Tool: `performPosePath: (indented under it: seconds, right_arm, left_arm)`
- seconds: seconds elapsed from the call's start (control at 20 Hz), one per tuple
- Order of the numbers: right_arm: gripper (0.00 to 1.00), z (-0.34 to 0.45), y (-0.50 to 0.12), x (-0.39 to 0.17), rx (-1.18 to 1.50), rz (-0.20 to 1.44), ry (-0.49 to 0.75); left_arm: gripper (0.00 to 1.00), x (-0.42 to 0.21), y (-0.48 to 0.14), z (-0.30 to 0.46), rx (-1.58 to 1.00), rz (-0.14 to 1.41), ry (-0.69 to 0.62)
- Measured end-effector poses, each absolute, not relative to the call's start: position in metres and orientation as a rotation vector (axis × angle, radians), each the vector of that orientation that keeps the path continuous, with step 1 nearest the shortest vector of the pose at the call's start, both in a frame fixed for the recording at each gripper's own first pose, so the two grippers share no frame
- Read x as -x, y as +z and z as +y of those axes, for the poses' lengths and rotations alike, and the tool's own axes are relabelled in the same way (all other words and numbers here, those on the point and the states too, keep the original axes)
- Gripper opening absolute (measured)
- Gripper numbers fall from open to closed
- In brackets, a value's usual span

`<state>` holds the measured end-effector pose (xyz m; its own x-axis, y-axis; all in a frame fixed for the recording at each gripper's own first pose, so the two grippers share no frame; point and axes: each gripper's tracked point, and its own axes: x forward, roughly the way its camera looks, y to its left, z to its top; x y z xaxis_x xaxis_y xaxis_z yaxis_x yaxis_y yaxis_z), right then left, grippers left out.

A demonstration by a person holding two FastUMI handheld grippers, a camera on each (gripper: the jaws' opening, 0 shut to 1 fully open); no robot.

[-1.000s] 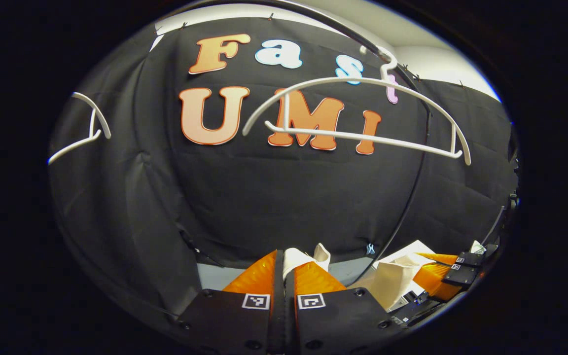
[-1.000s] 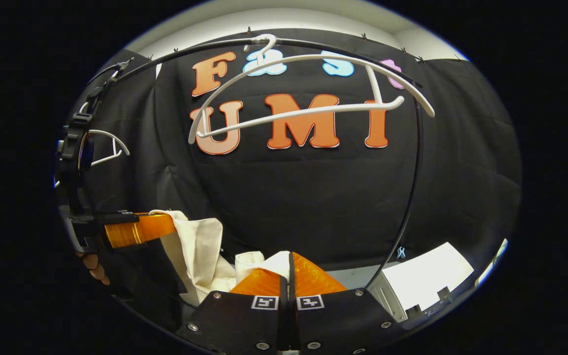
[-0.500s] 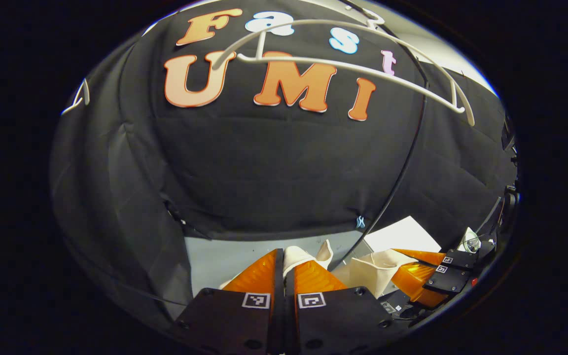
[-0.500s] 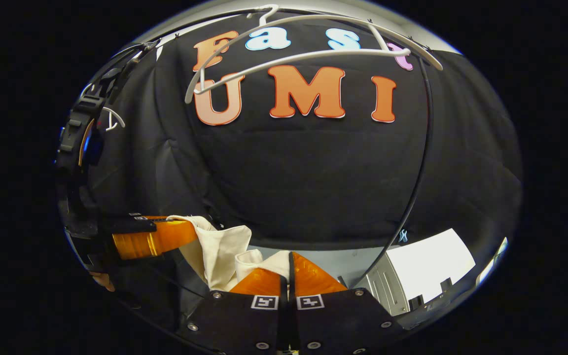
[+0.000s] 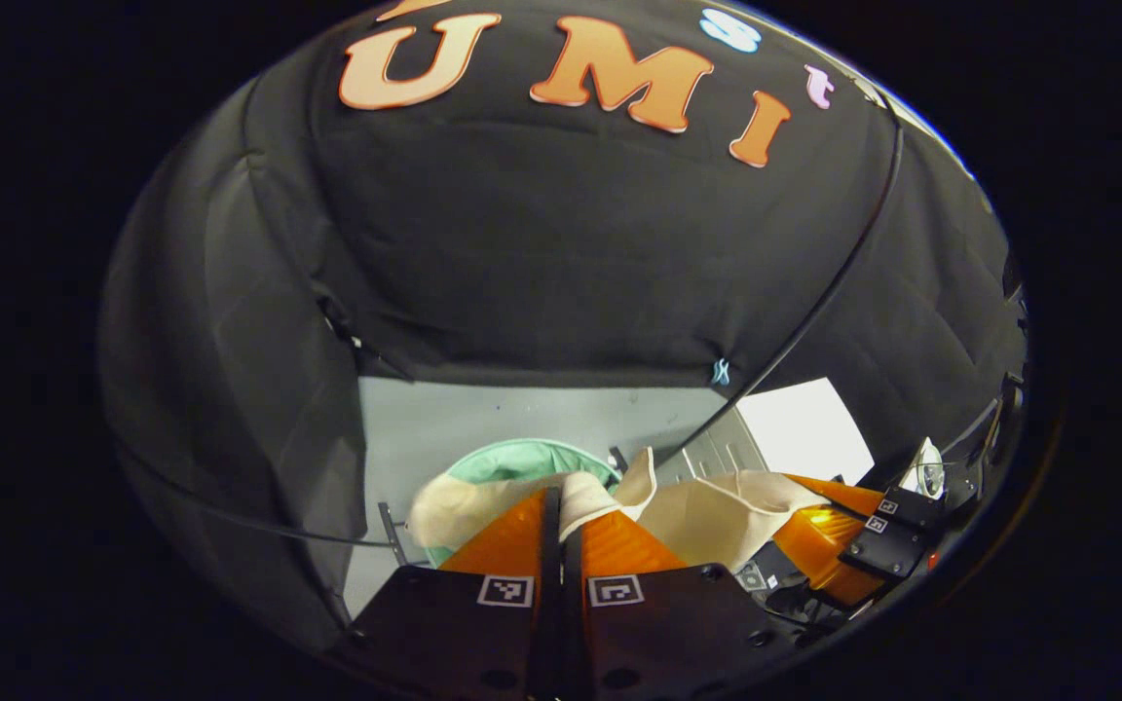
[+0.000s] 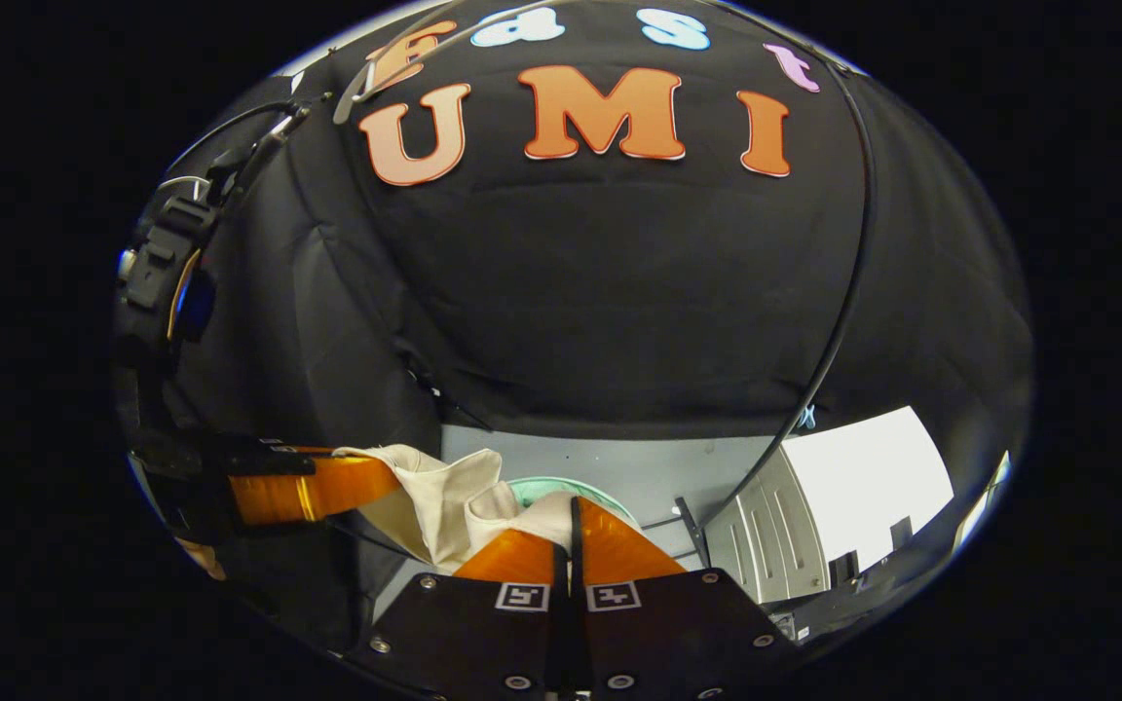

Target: Grasp the clothes on the hanger with both hands and then place them into the laundry hamper below.

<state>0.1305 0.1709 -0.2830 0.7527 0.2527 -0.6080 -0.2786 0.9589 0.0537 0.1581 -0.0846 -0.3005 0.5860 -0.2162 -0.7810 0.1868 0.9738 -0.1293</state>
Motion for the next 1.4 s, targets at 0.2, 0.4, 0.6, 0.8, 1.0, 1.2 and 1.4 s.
performPosePath:
  seconds: [0.2,0.4,0.6,0.8,1.0,1.2,1.4]
  right_arm:
    - [0.01,0.165,-0.33,-0.126,0.054,0.796,0.279]
    - [0.04,0.168,-0.355,-0.125,0.02,0.884,0.26]
    - [0.09,0.164,-0.361,-0.135,0.009,0.908,0.238]
    - [0.24,0.161,-0.362,-0.139,0.017,0.916,0.212]
    - [0.38,0.16,-0.365,-0.133,0.005,0.934,0.206]
    - [0.63,0.157,-0.361,-0.132,0.005,0.929,0.195]
    - [0.78,0.149,-0.351,-0.132,0.027,0.896,0.175]
  left_arm:
    - [0.07,-0.147,-0.338,-0.078,0.052,1.057,-0.196]
    - [0.07,-0.133,-0.368,-0.073,0.1,1.168,-0.167]
    - [0.08,-0.115,-0.389,-0.053,0.077,1.283,-0.116]
    - [0.17,-0.114,-0.391,-0.051,0.121,1.306,-0.114]
    - [0.46,-0.123,-0.391,-0.048,0.11,1.279,-0.09]
    - [0.84,-0.121,-0.384,-0.053,0.15,1.281,-0.091]
    - [0.98,-0.115,-0.378,-0.044,0.123,1.257,-0.095]
